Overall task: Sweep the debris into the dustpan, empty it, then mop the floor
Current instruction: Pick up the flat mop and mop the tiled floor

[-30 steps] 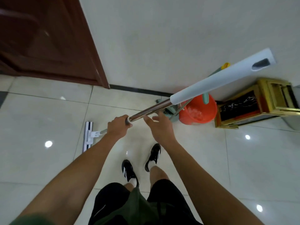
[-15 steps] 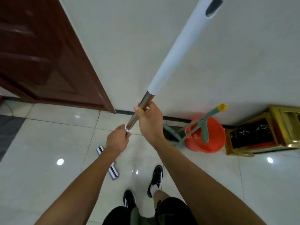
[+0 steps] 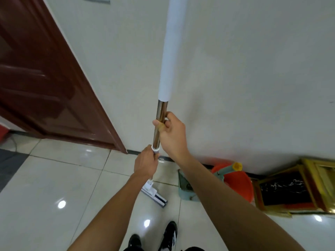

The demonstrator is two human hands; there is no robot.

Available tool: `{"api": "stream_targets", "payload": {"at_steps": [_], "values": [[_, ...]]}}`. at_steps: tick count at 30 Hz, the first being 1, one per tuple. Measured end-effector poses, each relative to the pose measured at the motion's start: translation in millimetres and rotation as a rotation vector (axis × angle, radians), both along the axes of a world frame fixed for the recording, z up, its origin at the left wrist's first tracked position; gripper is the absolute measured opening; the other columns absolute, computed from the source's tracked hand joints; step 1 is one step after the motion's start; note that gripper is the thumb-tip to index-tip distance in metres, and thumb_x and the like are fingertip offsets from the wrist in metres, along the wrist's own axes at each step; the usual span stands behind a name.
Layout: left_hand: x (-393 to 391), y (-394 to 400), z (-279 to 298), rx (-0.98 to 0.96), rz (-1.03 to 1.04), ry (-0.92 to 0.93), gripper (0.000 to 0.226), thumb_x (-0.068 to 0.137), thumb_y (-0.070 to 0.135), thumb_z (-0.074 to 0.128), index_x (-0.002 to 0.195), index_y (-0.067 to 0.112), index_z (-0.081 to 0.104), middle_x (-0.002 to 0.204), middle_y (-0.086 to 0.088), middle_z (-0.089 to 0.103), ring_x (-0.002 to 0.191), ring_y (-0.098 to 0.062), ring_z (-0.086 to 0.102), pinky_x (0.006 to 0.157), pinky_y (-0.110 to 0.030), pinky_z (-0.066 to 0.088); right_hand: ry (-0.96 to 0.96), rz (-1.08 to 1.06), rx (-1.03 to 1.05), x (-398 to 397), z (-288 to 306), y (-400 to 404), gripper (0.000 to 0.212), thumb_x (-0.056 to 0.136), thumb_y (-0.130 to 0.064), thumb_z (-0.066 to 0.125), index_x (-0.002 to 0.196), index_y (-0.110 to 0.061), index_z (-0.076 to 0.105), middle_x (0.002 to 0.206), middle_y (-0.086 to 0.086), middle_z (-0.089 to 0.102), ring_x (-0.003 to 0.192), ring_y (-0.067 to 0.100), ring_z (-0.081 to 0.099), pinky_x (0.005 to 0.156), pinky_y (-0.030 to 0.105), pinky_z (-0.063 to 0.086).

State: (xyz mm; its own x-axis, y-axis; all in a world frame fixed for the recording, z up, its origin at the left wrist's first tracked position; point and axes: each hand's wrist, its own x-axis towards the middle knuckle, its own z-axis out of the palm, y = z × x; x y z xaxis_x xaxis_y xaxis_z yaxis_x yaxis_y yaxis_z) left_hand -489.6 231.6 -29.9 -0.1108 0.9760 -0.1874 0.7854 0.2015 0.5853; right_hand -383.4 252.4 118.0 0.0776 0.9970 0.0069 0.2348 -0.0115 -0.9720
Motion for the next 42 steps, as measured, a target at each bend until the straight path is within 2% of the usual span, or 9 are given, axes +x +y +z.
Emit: {"api": "stream_targets", "payload": {"at_steps": [3,6,11,16,21,33,36,39,42], "values": [[13,16,4,0.034,0.036,-0.097,0.006,0.099,0.021,0.056,0.096,0.021,0.051,0.085,0.000,0.063,0.075,-0.021,0.063,0.061,-0.031,0.042,0.000,0.005,0.019,7,4,18,0.008,0.094,-0.023,0.065,0.091,-0.018,0.060,0.074,0.013,0.064,0.064,0.025,0.058,0.070,0.049,0.055],[20,35,6,0.044,0.056,-0.147,0.004,0.100,0.021,0.055,0.098,0.019,0.052,0.086,0.000,0.064,0.074,-0.018,0.061,0.062,-0.029,0.042,-0.018,0.006,0.030,11,5,38,0.007,0.095,-0.020,0.065,0.090,-0.016,0.060,0.065,0.006,0.057,0.059,0.016,0.051,0.069,0.046,0.053],[18,72,0,0.014,0.039,-0.167,0.009,0.101,0.028,0.056,0.101,0.019,0.055,0.091,-0.001,0.066,0.080,-0.022,0.065,0.068,-0.035,0.051,-0.055,-0.017,0.014,13,2,68,0.010,0.095,-0.017,0.063,0.089,-0.010,0.060,0.075,0.018,0.059,0.063,0.015,0.051,0.071,0.046,0.053],[7,106,-6,-0.020,0.017,-0.170,0.011,0.102,0.031,0.056,0.100,0.020,0.054,0.091,-0.002,0.065,0.078,-0.021,0.063,0.068,-0.032,0.046,-0.044,-0.033,-0.039,5,-5,101,0.013,0.094,-0.015,0.064,0.099,-0.003,0.063,0.087,0.024,0.066,0.066,0.019,0.054,0.071,0.046,0.055],[-12,140,-12,-0.054,0.020,-0.215,0.017,0.101,0.037,0.055,0.102,0.021,0.056,0.092,0.000,0.068,0.081,-0.023,0.067,0.072,-0.035,0.052,-0.066,0.010,-0.113,-12,-6,136,0.013,0.095,-0.021,0.064,0.107,-0.014,0.064,0.092,0.009,0.071,0.085,0.028,0.067,0.081,0.040,0.057],[-21,201,10,-0.056,-0.133,-0.267,0.041,0.098,0.049,0.057,0.122,0.016,0.063,0.121,-0.004,0.070,0.107,-0.025,0.068,0.090,-0.039,0.055,-0.332,-0.134,-0.124,-10,-5,189,0.025,0.102,-0.036,0.052,0.109,-0.013,0.057,0.080,-0.002,0.060,0.066,0.006,0.056,0.055,0.018,0.039],[-24,193,12,-0.072,-0.147,-0.194,0.044,0.102,0.042,0.053,0.137,0.016,0.055,0.136,-0.006,0.062,0.120,-0.026,0.062,0.098,-0.039,0.050,-0.326,-0.134,-0.144,-6,-6,182,0.030,0.102,-0.036,0.051,0.123,-0.014,0.055,0.090,0.002,0.066,0.068,0.007,0.059,0.057,0.020,0.042],[-31,177,18,-0.067,-0.194,-0.073,0.045,0.103,0.040,0.050,0.143,0.019,0.050,0.141,-0.005,0.058,0.125,-0.025,0.057,0.102,-0.039,0.047,-0.362,-0.100,-0.209,4,-9,170,0.037,0.102,-0.034,0.050,0.132,-0.014,0.055,0.106,0.002,0.065,0.072,0.006,0.055,0.054,0.013,0.035],[-39,152,25,-0.049,-0.196,0.007,0.046,0.104,0.040,0.049,0.144,0.019,0.050,0.142,-0.007,0.057,0.126,-0.026,0.056,0.105,-0.041,0.045,-0.466,0.001,-0.236,18,-13,152,0.042,0.102,-0.036,0.050,0.137,-0.013,0.056,0.132,0.005,0.060,0.098,0.017,0.057,0.066,0.012,0.037]]}}
